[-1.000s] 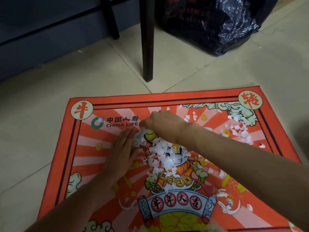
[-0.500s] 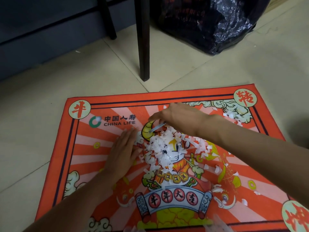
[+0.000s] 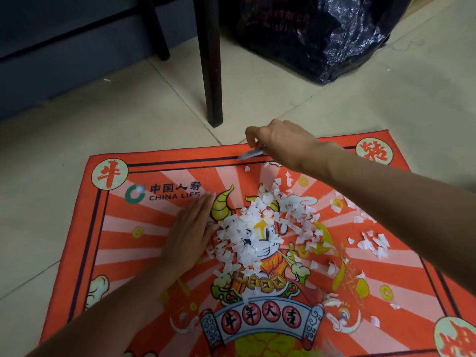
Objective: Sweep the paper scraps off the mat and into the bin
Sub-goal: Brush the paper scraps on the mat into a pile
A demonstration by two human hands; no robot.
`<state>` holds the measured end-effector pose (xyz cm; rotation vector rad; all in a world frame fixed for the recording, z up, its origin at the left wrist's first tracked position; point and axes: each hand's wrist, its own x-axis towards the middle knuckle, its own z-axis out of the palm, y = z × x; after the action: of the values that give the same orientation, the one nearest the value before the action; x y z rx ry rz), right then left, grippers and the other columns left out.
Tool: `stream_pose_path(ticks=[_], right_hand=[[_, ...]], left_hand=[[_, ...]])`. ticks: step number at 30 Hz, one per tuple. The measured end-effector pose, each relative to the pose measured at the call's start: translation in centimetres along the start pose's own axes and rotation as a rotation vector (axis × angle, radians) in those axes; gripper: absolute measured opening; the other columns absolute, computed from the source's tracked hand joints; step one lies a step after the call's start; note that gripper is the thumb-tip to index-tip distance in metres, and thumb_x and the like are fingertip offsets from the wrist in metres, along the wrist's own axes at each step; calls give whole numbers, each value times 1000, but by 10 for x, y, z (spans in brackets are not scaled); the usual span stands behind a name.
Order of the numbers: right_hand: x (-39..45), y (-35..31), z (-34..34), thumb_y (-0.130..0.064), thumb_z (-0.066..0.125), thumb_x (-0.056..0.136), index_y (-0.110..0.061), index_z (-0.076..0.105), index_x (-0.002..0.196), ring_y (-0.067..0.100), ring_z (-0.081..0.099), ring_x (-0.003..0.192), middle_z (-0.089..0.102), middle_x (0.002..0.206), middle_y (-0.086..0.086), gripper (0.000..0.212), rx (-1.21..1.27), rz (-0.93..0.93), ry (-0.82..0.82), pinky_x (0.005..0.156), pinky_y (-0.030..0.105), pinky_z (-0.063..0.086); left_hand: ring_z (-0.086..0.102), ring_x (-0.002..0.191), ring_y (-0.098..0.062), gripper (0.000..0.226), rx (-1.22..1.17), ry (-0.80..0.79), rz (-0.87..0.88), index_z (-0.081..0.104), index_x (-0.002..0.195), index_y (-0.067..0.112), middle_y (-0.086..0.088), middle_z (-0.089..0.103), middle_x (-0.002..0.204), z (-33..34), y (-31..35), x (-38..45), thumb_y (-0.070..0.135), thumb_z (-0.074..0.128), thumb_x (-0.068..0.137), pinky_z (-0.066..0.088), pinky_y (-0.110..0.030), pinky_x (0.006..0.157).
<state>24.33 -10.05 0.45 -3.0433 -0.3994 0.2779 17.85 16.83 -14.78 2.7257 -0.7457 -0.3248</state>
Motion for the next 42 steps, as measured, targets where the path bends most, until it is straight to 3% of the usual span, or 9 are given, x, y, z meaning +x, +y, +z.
stream_pose_path(ticks=[4, 8, 14, 21, 25, 28, 30, 34, 42], right_hand=[[7, -2, 20, -13, 51, 98, -12, 58, 117, 38, 60, 92, 61, 107, 18, 21, -22, 29, -36, 69, 33, 38], [10, -10, 27, -11, 59, 96, -16, 60, 119, 28, 51, 81, 59, 107, 13, 24, -57, -4, -50, 66, 30, 35], [-22, -35, 16, -5, 56, 94, -14, 56, 124, 30, 57, 105, 55, 119, 12, 31, -42, -53, -156, 77, 31, 43], [-67, -64, 17, 14, 44, 88, -13, 47, 134, 26, 51, 97, 50, 121, 13, 53, -14, -33, -182, 69, 29, 34], [-75, -59, 16, 5, 46, 93, -13, 49, 129, 30, 56, 103, 52, 110, 12, 41, -21, -2, -161, 68, 31, 34], [-71, -42, 9, -23, 47, 102, -15, 56, 108, 31, 63, 96, 52, 86, 8, 13, 14, 32, -55, 64, 32, 34], [-61, -25, 8, -29, 50, 101, -17, 61, 113, 34, 63, 98, 62, 99, 12, 20, 20, 84, 11, 67, 32, 38], [-41, 4, 4, -15, 53, 95, -18, 61, 122, 36, 58, 106, 61, 117, 15, 28, -14, 178, 37, 81, 36, 45], [-39, 19, 36, -2, 56, 91, -19, 61, 122, 34, 60, 99, 62, 112, 15, 36, -47, 232, 0, 70, 32, 39]], left_hand=[[2, 151, -16, 67, 4, 0, 10, 1, 157, 26, 6, 2, 164, 0, 4, 3, 41, 38, 103, 12, -40, 122], [-3, 151, -16, 66, 8, -4, -9, 1, 157, 27, 7, 0, 164, 1, 5, 2, 37, 38, 104, 9, -40, 122], [-5, 151, -18, 63, 30, -12, -21, 3, 157, 25, 7, -1, 163, 0, 13, 0, 41, 25, 100, 6, -38, 121], [1, 150, -19, 66, 48, 0, 16, 8, 157, 23, 5, 5, 163, 2, 14, -7, 50, 7, 96, 8, -36, 117], [7, 150, -21, 59, 42, 7, 20, 12, 157, 22, 5, 9, 162, 2, 13, -10, 40, 21, 102, 15, -39, 119], [10, 150, -23, 63, 63, 2, 25, 11, 157, 23, 5, 10, 162, 6, 8, -9, 26, 42, 102, 24, -45, 119], [7, 151, -21, 75, 68, -14, 18, 7, 157, 26, 7, 5, 163, 7, 5, -7, 14, 53, 99, 24, -46, 119], [3, 151, -20, 66, 54, -2, 52, 14, 157, 24, 7, 7, 164, 2, 7, -3, 13, 47, 101, 20, -46, 120], [12, 150, -25, 69, 95, 31, 97, 21, 155, 22, 1, 17, 162, 3, 4, 2, 10, 51, 95, 20, -44, 118]])
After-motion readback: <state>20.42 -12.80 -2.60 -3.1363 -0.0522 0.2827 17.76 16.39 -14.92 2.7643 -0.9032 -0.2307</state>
